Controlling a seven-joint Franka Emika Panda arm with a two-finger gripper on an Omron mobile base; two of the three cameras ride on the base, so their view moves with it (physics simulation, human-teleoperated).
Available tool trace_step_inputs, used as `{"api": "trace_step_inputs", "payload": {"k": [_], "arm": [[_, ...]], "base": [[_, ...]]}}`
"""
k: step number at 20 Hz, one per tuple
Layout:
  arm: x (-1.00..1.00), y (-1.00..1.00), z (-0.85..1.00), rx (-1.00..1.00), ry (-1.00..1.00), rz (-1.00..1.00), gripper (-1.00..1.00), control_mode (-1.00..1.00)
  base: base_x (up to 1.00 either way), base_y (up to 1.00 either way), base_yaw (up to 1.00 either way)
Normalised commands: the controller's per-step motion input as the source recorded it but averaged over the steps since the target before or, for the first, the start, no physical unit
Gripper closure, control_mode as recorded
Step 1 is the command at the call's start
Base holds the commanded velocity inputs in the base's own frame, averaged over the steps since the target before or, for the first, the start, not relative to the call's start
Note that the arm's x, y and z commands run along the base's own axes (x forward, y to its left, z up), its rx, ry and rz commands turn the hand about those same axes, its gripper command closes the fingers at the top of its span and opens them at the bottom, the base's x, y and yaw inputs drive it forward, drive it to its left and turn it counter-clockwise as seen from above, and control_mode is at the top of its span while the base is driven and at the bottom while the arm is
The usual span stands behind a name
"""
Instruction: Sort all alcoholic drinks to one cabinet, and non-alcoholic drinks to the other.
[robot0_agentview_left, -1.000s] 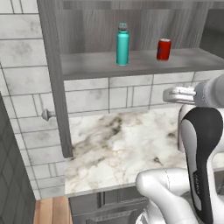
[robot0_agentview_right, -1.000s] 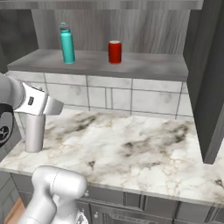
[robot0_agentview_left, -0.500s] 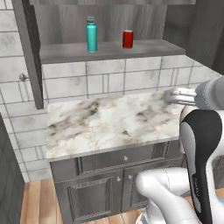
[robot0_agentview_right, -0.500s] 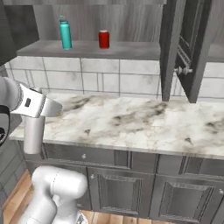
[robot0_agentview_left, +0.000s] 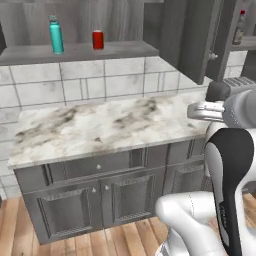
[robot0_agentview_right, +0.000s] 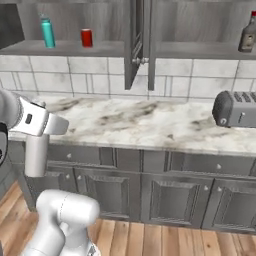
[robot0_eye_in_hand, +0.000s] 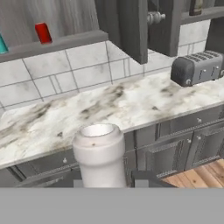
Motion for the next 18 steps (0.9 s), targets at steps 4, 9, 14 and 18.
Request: {"api": "trace_step_inputs", "payload": {"k": [4, 9, 14, 18], "arm": [[0.00, 0.00, 0.00, 0.00, 0.00, 0.00, 1.00, 1.00], [0.00, 0.00, 0.00, 0.00, 0.00, 0.00, 1.00, 1.00], [0.00, 0.00, 0.00, 0.00, 0.00, 0.00, 1.00, 1.00], [0.00, 0.00, 0.00, 0.00, 0.00, 0.00, 1.00, 1.00]], "base": [[0.00, -1.00, 0.00], [0.00, -1.00, 0.00], [0.21, -0.76, 0.02], [0.48, -0.41, 0.16]]}}
